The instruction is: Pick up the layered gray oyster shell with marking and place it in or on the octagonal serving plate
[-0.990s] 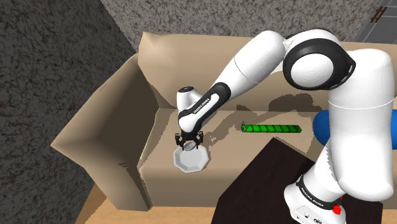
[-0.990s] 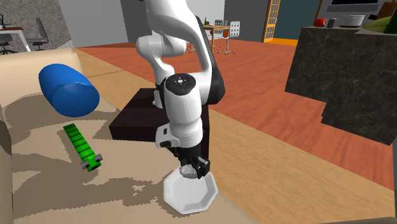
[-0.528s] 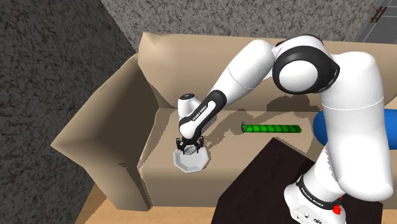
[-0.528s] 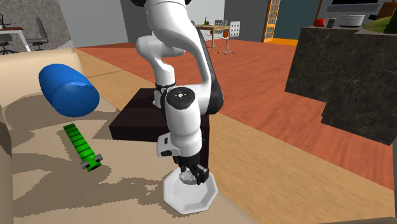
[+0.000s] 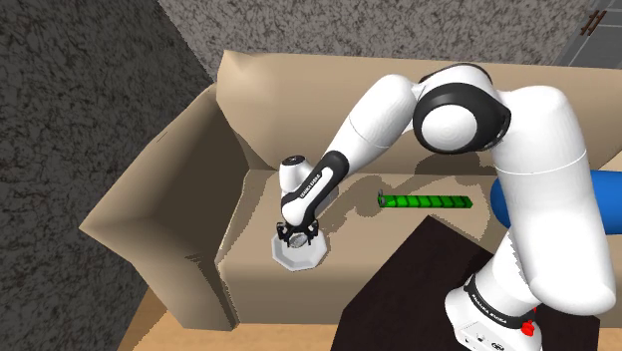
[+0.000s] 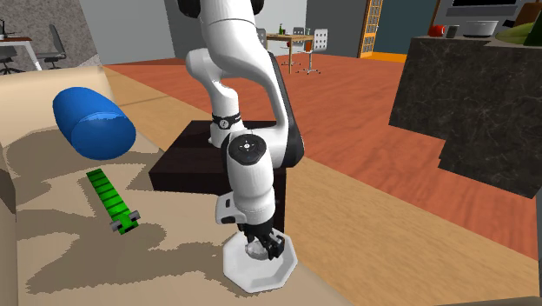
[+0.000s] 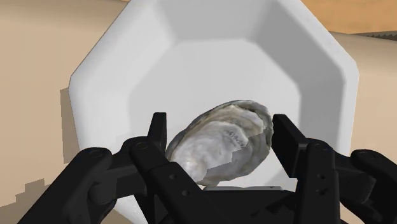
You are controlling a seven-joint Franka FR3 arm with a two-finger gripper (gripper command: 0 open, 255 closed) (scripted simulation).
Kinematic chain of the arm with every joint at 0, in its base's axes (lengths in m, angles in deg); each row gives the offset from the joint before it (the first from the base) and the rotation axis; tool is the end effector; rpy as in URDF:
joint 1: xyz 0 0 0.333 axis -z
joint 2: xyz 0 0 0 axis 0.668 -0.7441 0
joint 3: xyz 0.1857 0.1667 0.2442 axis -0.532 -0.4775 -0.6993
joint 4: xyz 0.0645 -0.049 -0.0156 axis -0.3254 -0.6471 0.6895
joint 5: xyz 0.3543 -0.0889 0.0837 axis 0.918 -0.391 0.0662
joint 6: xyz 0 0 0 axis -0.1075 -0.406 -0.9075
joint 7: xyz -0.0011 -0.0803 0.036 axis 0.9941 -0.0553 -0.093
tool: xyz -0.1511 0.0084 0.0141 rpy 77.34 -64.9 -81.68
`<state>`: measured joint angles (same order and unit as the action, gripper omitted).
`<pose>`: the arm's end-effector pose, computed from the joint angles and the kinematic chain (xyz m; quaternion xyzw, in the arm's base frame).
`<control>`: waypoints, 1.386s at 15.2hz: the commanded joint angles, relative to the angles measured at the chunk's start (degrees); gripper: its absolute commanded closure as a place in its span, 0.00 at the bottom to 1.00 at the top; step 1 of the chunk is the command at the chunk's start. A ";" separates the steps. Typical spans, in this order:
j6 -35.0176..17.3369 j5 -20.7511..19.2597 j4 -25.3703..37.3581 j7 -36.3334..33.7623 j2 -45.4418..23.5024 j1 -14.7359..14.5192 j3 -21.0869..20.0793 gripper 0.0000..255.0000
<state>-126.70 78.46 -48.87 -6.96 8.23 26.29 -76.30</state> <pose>0.5440 0.1704 0.0985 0.9431 -0.3237 -0.0754 0.0012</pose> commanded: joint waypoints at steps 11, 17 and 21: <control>1.31 -0.11 -0.24 -0.07 1.56 0.03 0.11 0.00; 5.36 -0.46 -0.63 -0.32 5.99 0.13 0.44 0.00; 5.36 -0.46 -0.63 -0.32 5.99 0.13 0.44 0.00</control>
<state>-121.35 78.00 -49.50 -7.27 14.21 26.42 -75.86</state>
